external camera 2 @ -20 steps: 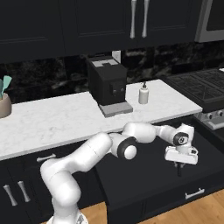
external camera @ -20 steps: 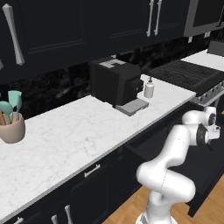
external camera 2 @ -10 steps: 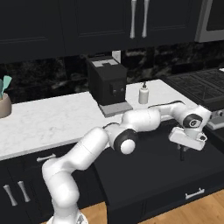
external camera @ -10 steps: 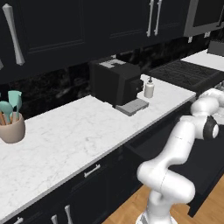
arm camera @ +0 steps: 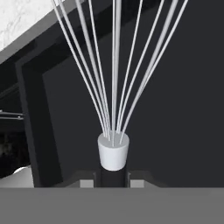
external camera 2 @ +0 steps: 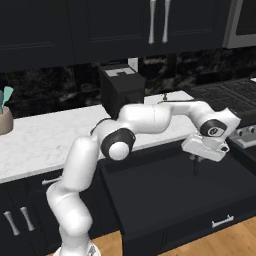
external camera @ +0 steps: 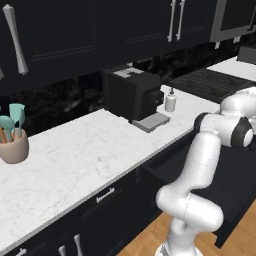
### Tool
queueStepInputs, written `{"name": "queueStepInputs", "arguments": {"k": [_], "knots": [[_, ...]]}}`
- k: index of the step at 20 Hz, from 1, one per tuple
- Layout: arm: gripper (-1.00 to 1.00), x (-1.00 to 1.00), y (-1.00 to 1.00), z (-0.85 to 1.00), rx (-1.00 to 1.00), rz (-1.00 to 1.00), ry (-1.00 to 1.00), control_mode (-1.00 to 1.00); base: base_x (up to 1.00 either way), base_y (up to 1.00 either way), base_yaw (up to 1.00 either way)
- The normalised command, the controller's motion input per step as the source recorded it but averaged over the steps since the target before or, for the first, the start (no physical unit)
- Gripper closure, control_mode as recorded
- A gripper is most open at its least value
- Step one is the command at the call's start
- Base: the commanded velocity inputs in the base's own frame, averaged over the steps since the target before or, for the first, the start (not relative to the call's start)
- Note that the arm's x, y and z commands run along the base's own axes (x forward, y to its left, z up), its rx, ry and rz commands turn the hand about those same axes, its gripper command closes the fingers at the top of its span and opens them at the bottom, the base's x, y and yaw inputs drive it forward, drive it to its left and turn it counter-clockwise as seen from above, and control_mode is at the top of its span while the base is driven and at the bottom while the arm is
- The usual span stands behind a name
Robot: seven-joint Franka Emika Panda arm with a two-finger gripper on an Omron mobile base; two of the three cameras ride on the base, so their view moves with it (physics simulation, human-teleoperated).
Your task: Pick the whisk from the drawer and place it on the counter.
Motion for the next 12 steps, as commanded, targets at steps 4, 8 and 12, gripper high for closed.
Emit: {"name": "queueStepInputs", "arguments": {"k": [4,8,12], "knots": [[1.0,-0.39,1.0,0.28,-0.09,0.06,-0.16,-1.0,0.0,0.0,0.0],[1.0,-0.55,1.0,0.08,-0.17,0.05,-0.11,-1.0,0.0,0.0,0.0],[1.0,-0.6,1.0,0.04,-0.22,0.0,-0.03,-1.0,0.0,0.0,0.0]]}}
